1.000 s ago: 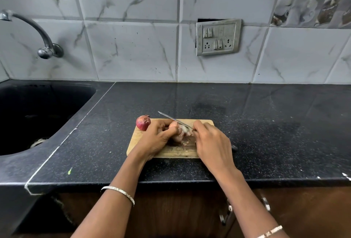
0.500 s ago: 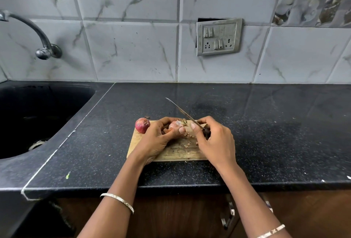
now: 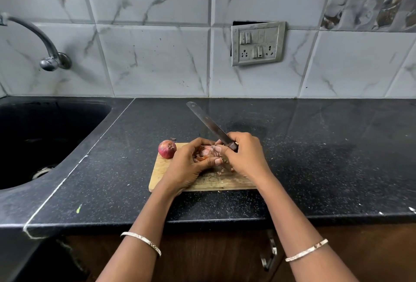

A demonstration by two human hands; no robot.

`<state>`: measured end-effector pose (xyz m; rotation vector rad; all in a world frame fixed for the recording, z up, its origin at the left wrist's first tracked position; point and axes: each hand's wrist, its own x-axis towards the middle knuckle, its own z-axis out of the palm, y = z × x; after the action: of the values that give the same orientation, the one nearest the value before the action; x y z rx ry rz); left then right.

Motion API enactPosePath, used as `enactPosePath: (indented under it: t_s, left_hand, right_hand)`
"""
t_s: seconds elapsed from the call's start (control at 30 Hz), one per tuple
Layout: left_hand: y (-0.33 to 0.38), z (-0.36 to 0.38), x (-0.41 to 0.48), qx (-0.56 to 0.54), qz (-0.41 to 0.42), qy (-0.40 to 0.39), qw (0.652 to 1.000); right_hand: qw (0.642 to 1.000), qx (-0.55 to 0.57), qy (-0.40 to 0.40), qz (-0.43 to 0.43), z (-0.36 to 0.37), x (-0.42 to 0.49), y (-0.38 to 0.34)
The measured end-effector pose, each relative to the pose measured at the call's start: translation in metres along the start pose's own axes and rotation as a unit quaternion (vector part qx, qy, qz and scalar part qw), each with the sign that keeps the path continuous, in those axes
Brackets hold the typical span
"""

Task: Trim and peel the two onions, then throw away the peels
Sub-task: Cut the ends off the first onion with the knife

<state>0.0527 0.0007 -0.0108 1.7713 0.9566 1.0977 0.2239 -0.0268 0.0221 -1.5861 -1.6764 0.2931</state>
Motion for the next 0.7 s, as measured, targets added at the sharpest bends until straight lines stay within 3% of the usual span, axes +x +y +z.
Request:
enactPosePath:
  t_s: [0.13, 0.33, 0.57, 0.7]
  left_hand:
    - [-0.002, 0.002, 0.002, 0.02, 0.005, 0.024, 1.0]
    - [-0.004, 0.003, 0.003, 0.021, 0.006, 0.026, 0.999]
    - [-0.003, 0.002, 0.002, -0.009, -0.007, 0.012, 1.0]
    - [-0.003, 0.003, 0.003, 0.013, -0.002, 0.024, 1.0]
  right_hand:
    - [0.996, -0.082, -0.019, -0.033, 0.004, -0.004, -0.007]
    - [0.993, -0.116, -0.014, -0.029, 0.0, -0.011, -0.013]
    - [0.996, -0.075, -0.035, -0.018, -0.005, -0.01, -0.015]
    - [0.99, -0.135, -0.007, -0.051, -0.006, -0.015, -0.019]
